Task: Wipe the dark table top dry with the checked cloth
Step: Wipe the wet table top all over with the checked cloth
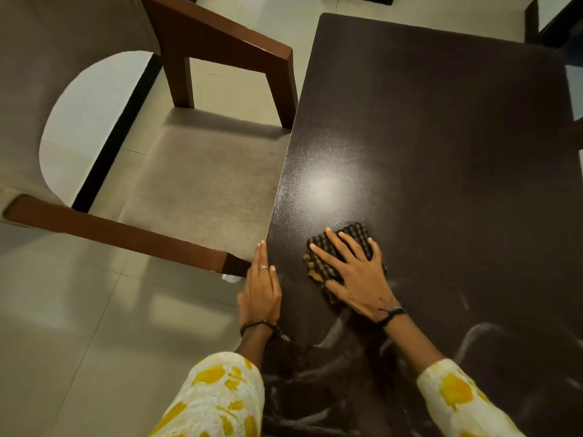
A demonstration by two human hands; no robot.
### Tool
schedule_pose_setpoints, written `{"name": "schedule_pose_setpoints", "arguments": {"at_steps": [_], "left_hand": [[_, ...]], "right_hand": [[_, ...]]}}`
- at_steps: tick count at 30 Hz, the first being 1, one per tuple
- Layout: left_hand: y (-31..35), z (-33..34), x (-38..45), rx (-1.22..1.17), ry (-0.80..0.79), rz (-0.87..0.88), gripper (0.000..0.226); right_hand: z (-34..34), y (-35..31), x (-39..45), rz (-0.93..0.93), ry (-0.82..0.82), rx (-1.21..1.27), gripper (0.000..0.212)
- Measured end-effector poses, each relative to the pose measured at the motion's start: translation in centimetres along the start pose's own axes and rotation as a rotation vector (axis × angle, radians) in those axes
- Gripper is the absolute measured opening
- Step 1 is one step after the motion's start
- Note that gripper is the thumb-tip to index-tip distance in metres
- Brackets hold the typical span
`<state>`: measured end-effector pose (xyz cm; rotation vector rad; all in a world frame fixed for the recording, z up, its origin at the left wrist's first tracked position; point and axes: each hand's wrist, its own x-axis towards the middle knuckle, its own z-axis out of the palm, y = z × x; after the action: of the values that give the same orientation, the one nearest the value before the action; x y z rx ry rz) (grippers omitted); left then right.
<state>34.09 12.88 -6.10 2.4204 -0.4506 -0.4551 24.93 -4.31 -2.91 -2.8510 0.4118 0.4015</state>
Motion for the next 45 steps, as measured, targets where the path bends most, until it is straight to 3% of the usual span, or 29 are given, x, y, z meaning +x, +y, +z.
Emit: {"name": "schedule_pose_setpoints", "arguments": {"at_steps": [8, 13, 20, 24, 27, 33, 36, 39, 45], "left_hand": [[-0.8, 0.5, 0.4, 0.035, 0.044, 0.092, 0.052], [-0.6, 0.4, 0.5, 0.159, 0.037, 0.178, 0.05], [-0.3, 0.8, 0.1, 0.308, 0.045, 0.198, 0.053], [0.3, 0.8, -0.6, 0.336, 0.079, 0.233, 0.052], [1.4, 1.6, -2.4, 0.326, 0.115, 0.234, 0.053], [5.6, 5.9, -7.8, 0.24, 0.1, 0.184, 0.057], [7.5, 7.8, -9.0, 0.209, 0.098, 0.18, 0.058], [9.5, 9.2, -9.2, 0.225, 0.058, 0.235, 0.059], [13.5, 13.1, -10.9, 0.33, -0.179, 0.501, 0.058]], "right_hand": [[0.7, -6.8, 8.3, 0.081, 0.093, 0.045, 0.069], [0.5, -2.4, 5.4, 0.061, 0.131, 0.058, 0.066], [-0.7, 14.7, -6.6, 0.636, 0.199, 0.107, 0.065], [-0.6, 16.4, -7.4, 0.84, 0.202, 0.185, 0.062], [-0.2, 12.9, -4.9, 0.762, 0.211, 0.184, 0.065], [1.3, 1.5, -0.6, 0.267, 0.103, 0.23, 0.07], [1.6, 2.8, -1.9, 0.157, 0.101, 0.209, 0.067], [1.7, 7.8, -5.9, 0.242, 0.189, 0.202, 0.068], [1.5, 19.1, -15.0, 0.636, 0.221, 0.157, 0.068]]}}
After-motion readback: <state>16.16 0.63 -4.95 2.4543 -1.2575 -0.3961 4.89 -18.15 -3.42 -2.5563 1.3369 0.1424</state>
